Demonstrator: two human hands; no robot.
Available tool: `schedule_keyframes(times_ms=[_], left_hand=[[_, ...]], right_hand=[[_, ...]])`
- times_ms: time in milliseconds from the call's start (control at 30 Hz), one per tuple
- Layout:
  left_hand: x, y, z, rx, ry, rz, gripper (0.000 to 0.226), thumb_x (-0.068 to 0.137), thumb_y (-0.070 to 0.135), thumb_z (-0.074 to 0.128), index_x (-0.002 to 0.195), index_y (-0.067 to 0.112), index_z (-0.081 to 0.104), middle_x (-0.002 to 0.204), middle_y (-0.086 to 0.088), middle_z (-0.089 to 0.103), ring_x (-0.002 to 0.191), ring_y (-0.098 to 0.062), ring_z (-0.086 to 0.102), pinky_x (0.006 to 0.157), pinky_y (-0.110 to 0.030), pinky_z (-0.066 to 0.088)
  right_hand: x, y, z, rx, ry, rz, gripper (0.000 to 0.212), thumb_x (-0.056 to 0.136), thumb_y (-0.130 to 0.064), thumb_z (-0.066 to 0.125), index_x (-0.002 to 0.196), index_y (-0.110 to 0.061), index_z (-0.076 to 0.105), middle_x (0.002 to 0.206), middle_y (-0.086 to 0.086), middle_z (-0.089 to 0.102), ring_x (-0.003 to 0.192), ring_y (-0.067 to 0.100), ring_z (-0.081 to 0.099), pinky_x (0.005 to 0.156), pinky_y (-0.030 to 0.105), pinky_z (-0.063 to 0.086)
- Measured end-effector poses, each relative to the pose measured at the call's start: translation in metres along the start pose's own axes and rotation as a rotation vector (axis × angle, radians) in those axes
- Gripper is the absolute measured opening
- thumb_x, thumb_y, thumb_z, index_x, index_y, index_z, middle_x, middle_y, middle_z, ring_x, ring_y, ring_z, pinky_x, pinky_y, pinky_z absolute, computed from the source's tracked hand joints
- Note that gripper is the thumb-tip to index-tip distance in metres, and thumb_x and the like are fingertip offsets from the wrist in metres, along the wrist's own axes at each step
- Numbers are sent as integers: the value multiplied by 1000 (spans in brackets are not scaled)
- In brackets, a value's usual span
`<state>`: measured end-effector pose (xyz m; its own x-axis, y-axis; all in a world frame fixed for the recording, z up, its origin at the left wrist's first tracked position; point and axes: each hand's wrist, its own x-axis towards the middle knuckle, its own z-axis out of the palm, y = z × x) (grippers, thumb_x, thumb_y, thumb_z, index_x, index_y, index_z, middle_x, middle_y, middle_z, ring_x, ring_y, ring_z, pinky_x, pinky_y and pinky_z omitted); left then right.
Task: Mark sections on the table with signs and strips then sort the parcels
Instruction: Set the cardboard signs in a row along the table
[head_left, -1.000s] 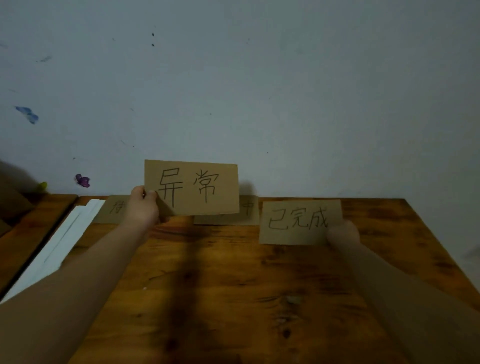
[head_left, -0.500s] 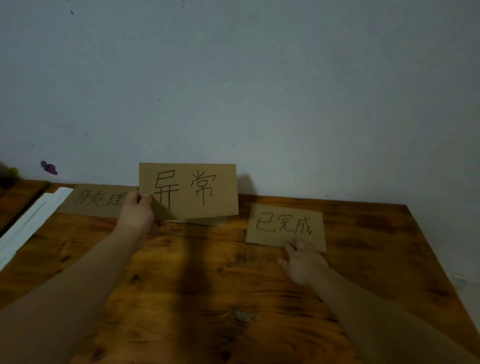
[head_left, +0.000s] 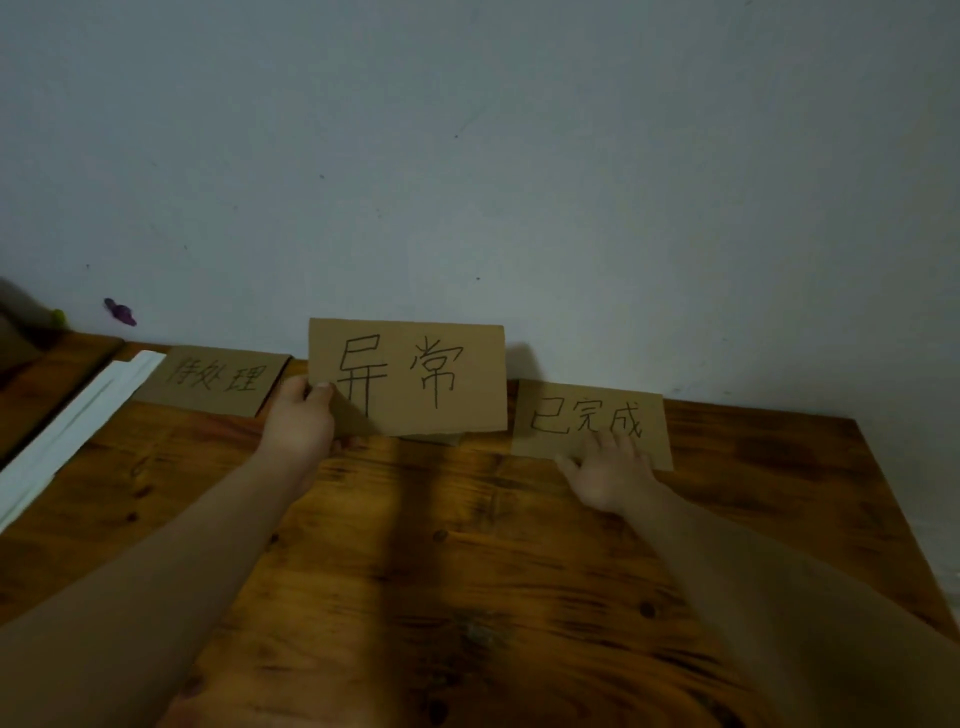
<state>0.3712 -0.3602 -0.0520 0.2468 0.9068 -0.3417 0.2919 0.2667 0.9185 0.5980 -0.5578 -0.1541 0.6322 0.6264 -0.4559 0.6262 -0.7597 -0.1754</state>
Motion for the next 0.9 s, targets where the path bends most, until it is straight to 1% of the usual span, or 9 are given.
schedule_keyframes(times_ms=[100,167,200,300,433,533,633,733,900], left_hand=[[-10,4,3,-11,-45,-10,16,103,22,36,113,14,45,96,-13,49,73,-31,53,79,-53,50],[-20,6,7,-4,-129,-41,17,103,22,35,115,15,45,104,-16,51,80,-33,54,63,-43,52],[-25,7,9,19,-173,-61,17,103,21,35,116,16,45,106,-15,51,84,-34,54,59,-41,51],[-40,3,17,113,-301,-47,26,100,13,40,126,19,44,119,-13,50,100,-35,54,73,-47,54],[-77,-2,38,324,-450,214,63,89,-6,54,142,18,30,133,0,46,124,-26,45,100,-45,46],[-102,-9,64,467,-497,323,75,82,-2,65,143,19,28,136,-1,40,130,-25,40,102,-39,43],[-117,-16,97,702,-558,362,74,82,10,69,144,23,31,142,-4,28,127,-31,41,92,-40,53],[-137,-21,143,793,-622,438,67,85,12,65,144,18,33,146,-3,26,133,-26,35,112,-40,34],[-164,-40,231,910,-648,527,62,90,22,60,146,20,33,149,-1,31,137,-21,31,115,-35,25]], right_hand=[[-21,-32,-19,634,35,-33,76,93,-64,36,153,-23,16,160,3,17,146,28,18,116,47,20],[-38,-50,-31,1006,14,-74,73,93,-50,52,153,-29,16,156,-1,27,141,26,29,111,45,33],[-46,-55,-34,1066,41,-108,70,94,-38,57,151,-30,18,152,-1,35,138,24,35,108,41,38],[-73,-49,-36,1011,229,-81,69,93,-18,60,149,-30,22,143,-2,45,131,22,43,104,37,42],[-110,-10,-37,872,407,32,62,93,-19,59,147,-26,29,147,2,37,134,25,38,107,45,40],[-132,23,-41,775,359,66,57,93,-24,59,145,-19,35,147,6,34,131,26,39,102,37,41],[-148,62,-42,669,232,66,79,85,-33,69,149,-16,25,148,7,28,132,28,35,105,42,38],[-155,113,-40,540,197,82,89,84,-34,70,151,-14,16,149,9,25,134,26,32,109,41,35],[-147,214,-36,487,160,111,80,92,-42,58,152,-17,13,152,8,22,136,26,30,112,40,31]])
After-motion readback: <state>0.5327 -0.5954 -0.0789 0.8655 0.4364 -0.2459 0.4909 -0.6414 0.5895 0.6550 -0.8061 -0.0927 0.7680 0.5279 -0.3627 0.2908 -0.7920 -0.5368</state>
